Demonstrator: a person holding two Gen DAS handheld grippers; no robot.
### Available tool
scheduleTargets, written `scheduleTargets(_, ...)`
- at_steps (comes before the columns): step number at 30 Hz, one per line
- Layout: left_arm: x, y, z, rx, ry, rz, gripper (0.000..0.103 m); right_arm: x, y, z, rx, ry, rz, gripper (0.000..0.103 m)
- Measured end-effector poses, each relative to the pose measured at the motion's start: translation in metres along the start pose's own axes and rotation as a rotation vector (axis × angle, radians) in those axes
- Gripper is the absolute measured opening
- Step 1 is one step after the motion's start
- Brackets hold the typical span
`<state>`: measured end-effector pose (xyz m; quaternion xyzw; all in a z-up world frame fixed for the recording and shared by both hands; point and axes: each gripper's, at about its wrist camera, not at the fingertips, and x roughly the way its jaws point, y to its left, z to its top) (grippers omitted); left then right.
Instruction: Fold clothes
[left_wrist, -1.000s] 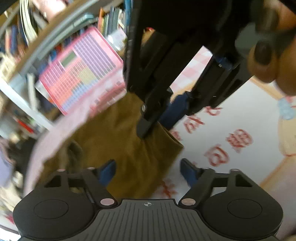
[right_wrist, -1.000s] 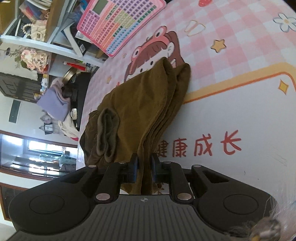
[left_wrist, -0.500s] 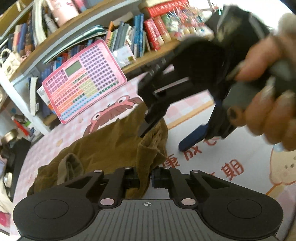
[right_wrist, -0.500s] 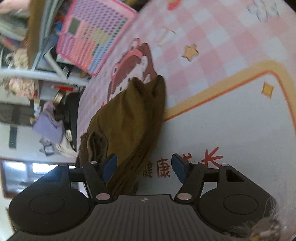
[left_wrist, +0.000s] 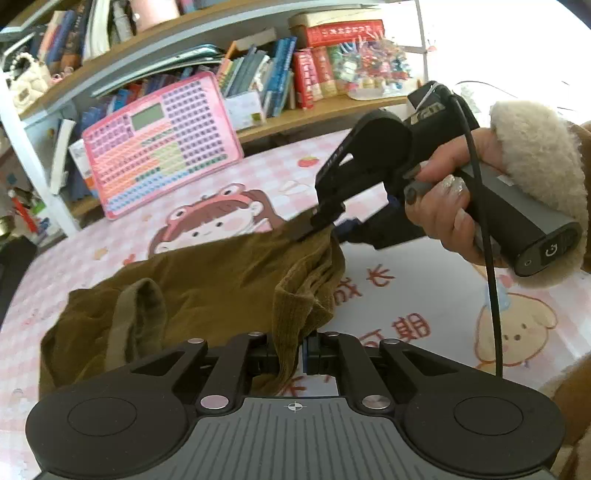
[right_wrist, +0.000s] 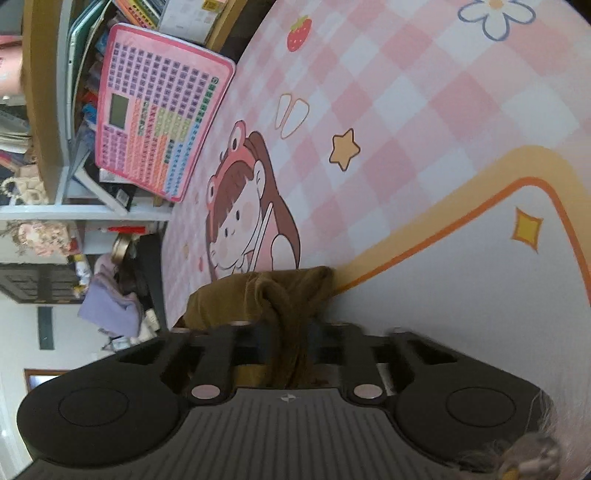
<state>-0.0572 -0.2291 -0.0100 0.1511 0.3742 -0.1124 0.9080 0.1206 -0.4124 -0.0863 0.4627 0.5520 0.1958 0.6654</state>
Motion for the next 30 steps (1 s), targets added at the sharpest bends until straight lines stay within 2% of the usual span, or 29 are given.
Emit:
scheduleTargets(4, -0.003, -0.009, 0.01, 0.003, -0.044, -0.09, 0.007, -0.026, 0.005, 0.004, -0.033, -0.082, 0.0, 0.011)
scheduleTargets(8, -0.006, -0.015, 0.023, -0.046, -0.098, -0.229, 0.007, -0.062, 0.006, 0.016, -0.032, -0.161, -0.04, 0.011)
scheduleTargets(13, -0.005, -0.015, 0.026, -0.104, -0.123, -0.344, 0.007, -0.085, 0.01, 0.019, -0.048, -0.189, -0.071, 0.011)
scheduleTargets(18, -0.021, 0.007, 0.018, -0.208, -0.17, -0.369, 0.007, -0.098, 0.021, 0.017, -0.08, -0.199, -0.075, 0.011)
scheduleTargets(24, -0.042, 0.058, 0.001, -0.412, -0.228, -0.376, 0.007, -0.078, 0.077, 0.005, -0.19, -0.174, 0.017, 0.011)
scheduleTargets(30, -0.051, 0.107, -0.022, -0.547, -0.249, -0.369, 0.007, -0.04, 0.127, -0.018, -0.3, -0.159, 0.028, 0.012)
